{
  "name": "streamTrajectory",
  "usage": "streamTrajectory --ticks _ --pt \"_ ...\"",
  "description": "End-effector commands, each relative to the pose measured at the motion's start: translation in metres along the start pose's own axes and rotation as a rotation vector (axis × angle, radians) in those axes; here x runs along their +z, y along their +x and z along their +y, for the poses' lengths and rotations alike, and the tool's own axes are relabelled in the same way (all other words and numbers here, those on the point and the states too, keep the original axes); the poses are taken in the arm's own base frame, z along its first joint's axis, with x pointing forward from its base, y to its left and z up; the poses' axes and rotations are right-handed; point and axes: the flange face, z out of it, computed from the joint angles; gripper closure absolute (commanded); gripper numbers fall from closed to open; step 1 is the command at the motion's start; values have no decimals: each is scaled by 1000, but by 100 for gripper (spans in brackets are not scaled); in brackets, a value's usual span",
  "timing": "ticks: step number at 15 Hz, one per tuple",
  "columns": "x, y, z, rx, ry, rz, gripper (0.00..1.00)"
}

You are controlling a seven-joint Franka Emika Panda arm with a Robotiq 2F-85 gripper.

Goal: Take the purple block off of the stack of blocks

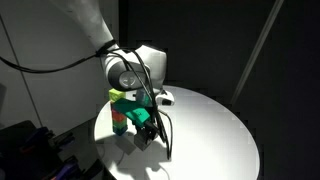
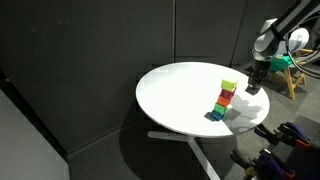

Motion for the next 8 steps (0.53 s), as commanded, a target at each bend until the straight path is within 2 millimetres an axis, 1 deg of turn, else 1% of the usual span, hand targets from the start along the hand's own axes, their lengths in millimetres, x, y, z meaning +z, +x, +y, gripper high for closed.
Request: streamTrajectory --ticks 1,8 --pt "14 10 15 23 2 -13 71" --pt "40 14 34 69 0 -59 71"
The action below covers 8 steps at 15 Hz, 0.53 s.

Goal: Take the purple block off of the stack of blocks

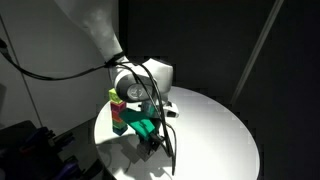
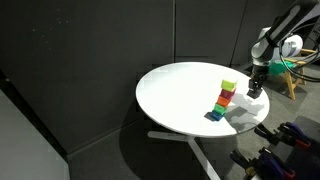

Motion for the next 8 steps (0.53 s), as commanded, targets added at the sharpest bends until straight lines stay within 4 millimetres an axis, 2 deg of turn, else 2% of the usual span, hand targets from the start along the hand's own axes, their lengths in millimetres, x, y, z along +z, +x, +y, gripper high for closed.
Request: streamTrajectory --ticks 1,8 --pt "7 6 14 36 6 -10 71" --pt "20 1 37 83 10 -27 71"
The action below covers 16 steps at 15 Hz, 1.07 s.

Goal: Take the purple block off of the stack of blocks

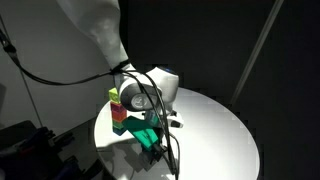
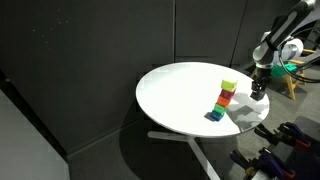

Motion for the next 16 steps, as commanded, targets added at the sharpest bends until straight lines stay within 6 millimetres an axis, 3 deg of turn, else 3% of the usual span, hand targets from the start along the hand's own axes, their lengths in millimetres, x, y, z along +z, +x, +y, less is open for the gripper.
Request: streamTrajectory --ticks 1,16 --pt "2 4 12 39 7 0 71" --pt "32 14 21 57 -40 56 71"
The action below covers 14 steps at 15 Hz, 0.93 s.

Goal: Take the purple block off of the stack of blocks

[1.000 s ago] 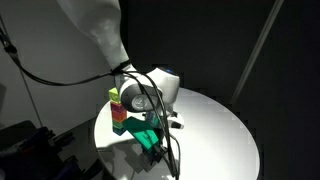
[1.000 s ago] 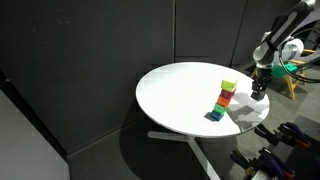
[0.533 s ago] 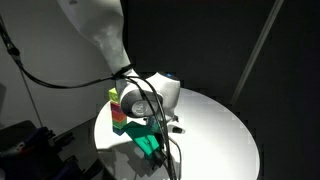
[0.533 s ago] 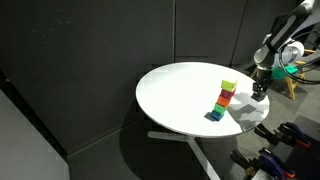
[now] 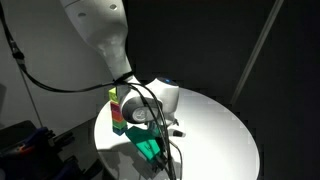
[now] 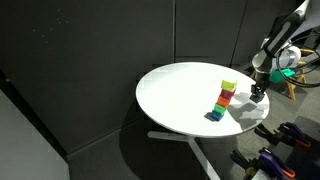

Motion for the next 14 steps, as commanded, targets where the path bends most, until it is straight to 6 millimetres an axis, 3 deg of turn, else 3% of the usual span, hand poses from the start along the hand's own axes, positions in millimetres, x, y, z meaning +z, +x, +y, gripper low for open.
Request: streamTrajectory --ticks 1,14 --pt "4 8 5 21 -8 13 71" --pt "11 10 6 26 -12 3 71"
